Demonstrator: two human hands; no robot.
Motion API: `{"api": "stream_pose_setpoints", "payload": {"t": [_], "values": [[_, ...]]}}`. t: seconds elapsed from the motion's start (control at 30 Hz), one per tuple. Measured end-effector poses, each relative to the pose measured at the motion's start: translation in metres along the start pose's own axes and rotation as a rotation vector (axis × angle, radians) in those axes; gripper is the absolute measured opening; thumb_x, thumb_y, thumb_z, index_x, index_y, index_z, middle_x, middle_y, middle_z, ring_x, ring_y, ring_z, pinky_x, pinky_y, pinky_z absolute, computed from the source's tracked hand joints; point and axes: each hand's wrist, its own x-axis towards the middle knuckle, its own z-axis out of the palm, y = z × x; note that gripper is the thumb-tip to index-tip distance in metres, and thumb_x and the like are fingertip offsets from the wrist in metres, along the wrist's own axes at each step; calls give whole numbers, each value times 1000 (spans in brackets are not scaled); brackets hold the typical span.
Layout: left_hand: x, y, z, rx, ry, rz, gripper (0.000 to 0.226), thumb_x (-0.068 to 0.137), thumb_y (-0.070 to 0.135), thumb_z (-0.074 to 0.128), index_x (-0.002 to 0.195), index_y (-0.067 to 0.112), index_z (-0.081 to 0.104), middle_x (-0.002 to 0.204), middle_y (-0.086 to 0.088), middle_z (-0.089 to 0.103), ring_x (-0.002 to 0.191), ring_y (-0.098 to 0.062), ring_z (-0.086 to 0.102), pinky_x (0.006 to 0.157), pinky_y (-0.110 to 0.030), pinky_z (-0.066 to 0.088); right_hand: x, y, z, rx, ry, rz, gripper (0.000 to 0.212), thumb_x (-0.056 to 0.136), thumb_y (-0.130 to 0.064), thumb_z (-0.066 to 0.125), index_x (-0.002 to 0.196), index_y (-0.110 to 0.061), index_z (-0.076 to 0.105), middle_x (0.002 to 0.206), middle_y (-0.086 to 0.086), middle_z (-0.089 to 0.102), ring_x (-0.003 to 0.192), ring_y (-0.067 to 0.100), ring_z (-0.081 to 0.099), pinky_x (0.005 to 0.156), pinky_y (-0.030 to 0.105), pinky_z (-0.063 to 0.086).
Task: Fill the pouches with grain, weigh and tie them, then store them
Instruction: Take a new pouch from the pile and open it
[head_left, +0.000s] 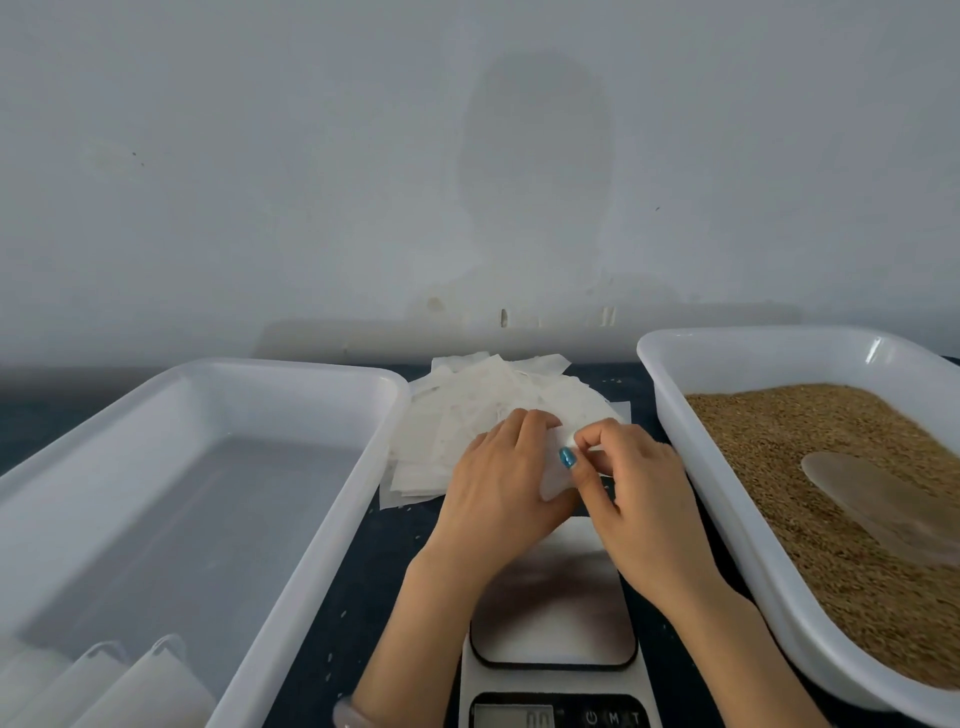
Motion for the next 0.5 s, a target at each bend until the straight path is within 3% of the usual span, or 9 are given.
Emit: {"api": "stream_pose_setpoints", "payload": {"t": [0.1,0.2,0.27,0.37,0.43,0.5], "values": [[0,1,0,16,9,24,57,75,54,66,113,12,59,101,0,64,84,-21,61,75,-24,39,2,-2,-3,-92,39,5,6,95,-23,62,96,-18,61,106,1,68,89,20,68,95,40,41],[-1,0,0,17,19,35,49,75,45,77,109,14,60,100,1,65,85,-21,62,81,-29,45,2,-4,-5,-133,-47,38,9,97,-28,57,97,-20,61,129,8,64,123,25,57,110,44,35],[0,-2,-1,25,24,44,42,76,41,77,107,17,61,101,3,66,88,-19,62,85,-31,48,2,-9,-8,-66,-101,47,11,98,-32,54,96,-22,59,121,7,67,140,18,43,112,50,34],[2,0,-7,17,27,42,37,77,39,66,106,18,63,102,5,66,90,-16,61,86,-29,47,2,-22,-15,55,-115,57,10,96,-38,56,93,-29,54,97,-9,68,129,20,52,103,57,42],[2,2,-11,-19,34,29,33,76,33,60,103,17,64,93,6,68,81,-16,62,78,-27,48,3,-31,-22,108,-181,44,13,93,-45,58,88,-38,48,85,-22,58,127,21,53,110,53,37],[0,1,-13,-39,26,33,29,73,20,69,100,14,64,83,5,66,70,-19,60,64,-28,46,2,-36,-27,114,-212,33,13,88,-49,61,88,-42,51,88,-28,56,138,18,45,116,48,31]]}}
